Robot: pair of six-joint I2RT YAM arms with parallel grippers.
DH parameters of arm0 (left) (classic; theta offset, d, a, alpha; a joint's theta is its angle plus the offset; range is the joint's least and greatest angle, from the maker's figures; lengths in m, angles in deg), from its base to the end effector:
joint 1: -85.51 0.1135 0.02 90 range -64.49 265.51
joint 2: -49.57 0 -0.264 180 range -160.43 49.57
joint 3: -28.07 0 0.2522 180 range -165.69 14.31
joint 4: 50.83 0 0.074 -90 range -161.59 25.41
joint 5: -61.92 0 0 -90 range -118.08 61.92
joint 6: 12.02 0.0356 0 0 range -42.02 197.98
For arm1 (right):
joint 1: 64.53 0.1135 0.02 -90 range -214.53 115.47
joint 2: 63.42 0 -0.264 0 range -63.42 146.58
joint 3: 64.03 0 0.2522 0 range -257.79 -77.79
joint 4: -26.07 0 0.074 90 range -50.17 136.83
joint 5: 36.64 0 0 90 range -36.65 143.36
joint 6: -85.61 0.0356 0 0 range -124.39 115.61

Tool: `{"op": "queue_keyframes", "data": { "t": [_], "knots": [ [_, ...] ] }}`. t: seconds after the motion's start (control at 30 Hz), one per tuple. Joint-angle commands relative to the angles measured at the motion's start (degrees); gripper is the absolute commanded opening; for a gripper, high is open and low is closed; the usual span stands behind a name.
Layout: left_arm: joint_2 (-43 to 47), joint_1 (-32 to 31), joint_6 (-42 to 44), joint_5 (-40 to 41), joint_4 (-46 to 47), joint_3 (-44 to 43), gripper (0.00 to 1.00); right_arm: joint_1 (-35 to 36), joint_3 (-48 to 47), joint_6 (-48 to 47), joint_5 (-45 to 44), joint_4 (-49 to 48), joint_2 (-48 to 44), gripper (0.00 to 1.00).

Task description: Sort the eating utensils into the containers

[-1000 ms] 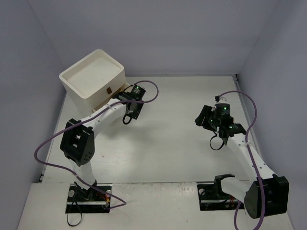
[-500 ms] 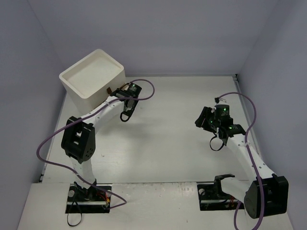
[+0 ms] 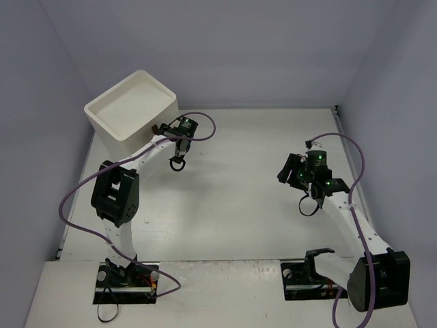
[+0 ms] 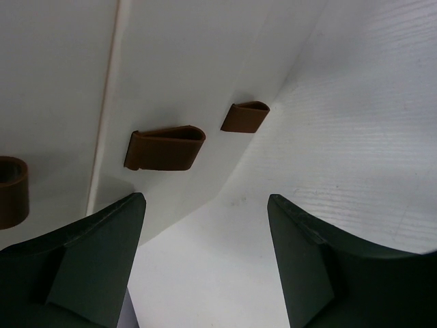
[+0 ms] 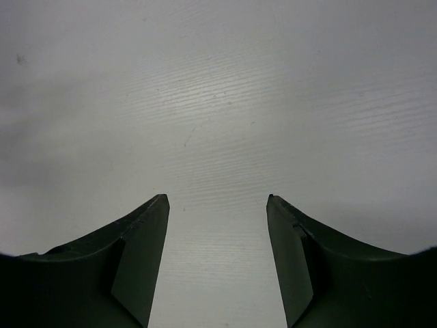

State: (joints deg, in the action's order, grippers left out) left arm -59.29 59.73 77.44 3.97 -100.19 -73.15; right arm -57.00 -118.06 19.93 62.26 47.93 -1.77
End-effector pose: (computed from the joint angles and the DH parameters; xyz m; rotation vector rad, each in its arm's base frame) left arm 0.3792 -0.1622 0.2424 0.3271 2.4015 0.5125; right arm 0.2369 0.0369 0.2587 0.2138 2.1066 0.4969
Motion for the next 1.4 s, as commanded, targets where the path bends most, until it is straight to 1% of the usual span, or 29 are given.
{"op": "queue_keyframes", "data": {
  "t": [0.0, 0.13, 0.23, 0.37, 0.47, 0.53, 0.6, 0.67, 0.83, 0.9, 1.0, 1.1, 1.17, 1.33, 1.37],
  "knots": [
    [3.2, 1.6, 2.6, 5.6, 4.2, -1.8, 0.7, -0.3, -0.4, -0.7, 0.4, -1.7, -2.3, 0.58],
    [4.4, 1.9, 3.3, 5.8, 6.1, -0.6, 0.7, -0.4, -0.9, -0.9, 0.7, -1.3, -3.1, 0.62],
    [5.6, 2.1, 3.6, 4.6, 6.4, -0.3, 0.7, -0.3, -1.7, -1.2, 0.9, -0.6, -4.1, 0.67],
    [6.6, 2.5, 4.0, 4.0, 6.7, 0.2, 0.7, -0.3, -3.1, -1.6, 0.4, 1.0, -5.6, 0.71],
    [8.3, 2.2, 3.1, 0.7, 6.6, 0.9, 0.7, -0.4, -4.3, -1.3, 1.0, 2.4, -6.9, 0.72],
    [11.4, 1.3, 1.9, -3.3, 6.4, 2.1, 0.7, -0.3, -6.0, -0.9, 3.3, 3.6, -8.0, 0.73],
    [15.5, 0.3, 1.0, -7.6, 5.1, 2.6, 0.7, -0.4, -7.6, -0.8, 4.4, 4.0, -9.0, 0.74],
    [18.2, -0.8, -2.0, -10.4, 2.6, 3.0, 0.7, -0.3, -9.6, -1.0, 4.2, 4.8, -10.1, 0.75],
    [32.6, -1.1, -6.2, -14.7, -3.3, 3.8, 0.71, -0.4, -15.8, -3.4, 0.6, 8.3, -12.1, 0.8],
    [38.3, -1.0, -6.6, -14.4, -5.0, 4.9, 0.73, -0.3, -18.5, -4.9, -1.3, 10.5, -12.4, 0.82],
    [49.3, -0.8, -6.5, -12.3, -8.2, 6.6, 0.76, -0.4, -20.8, -7.9, -4.1, 12.0, -14.0, 0.86],
    [56.0, -0.7, -6.4, -10.7, -11.5, 7.1, 0.78, -0.3, -21.8, -10.5, -8.3, 12.7, -17.9, 0.97],
    [61.1, -0.6, -6.6, -9.7, -14.2, 7.7, 0.78, 0.2, -22.5, -12.2, -11.6, 13.1, -21.1, 1.0],
    [70.2, -0.6, -9.0, -7.6, -18.2, 10.4, 0.79, 3.4, -23.8, -15.8, -20.4, 13.2, -26.9, 1.0],
    [71.0, -0.6, -9.3, -7.4, -18.4, 10.7, 0.79, 4.0, -24.0, -16.4, -21.2, 13.2, -27.4, 1.0]
  ]
}}
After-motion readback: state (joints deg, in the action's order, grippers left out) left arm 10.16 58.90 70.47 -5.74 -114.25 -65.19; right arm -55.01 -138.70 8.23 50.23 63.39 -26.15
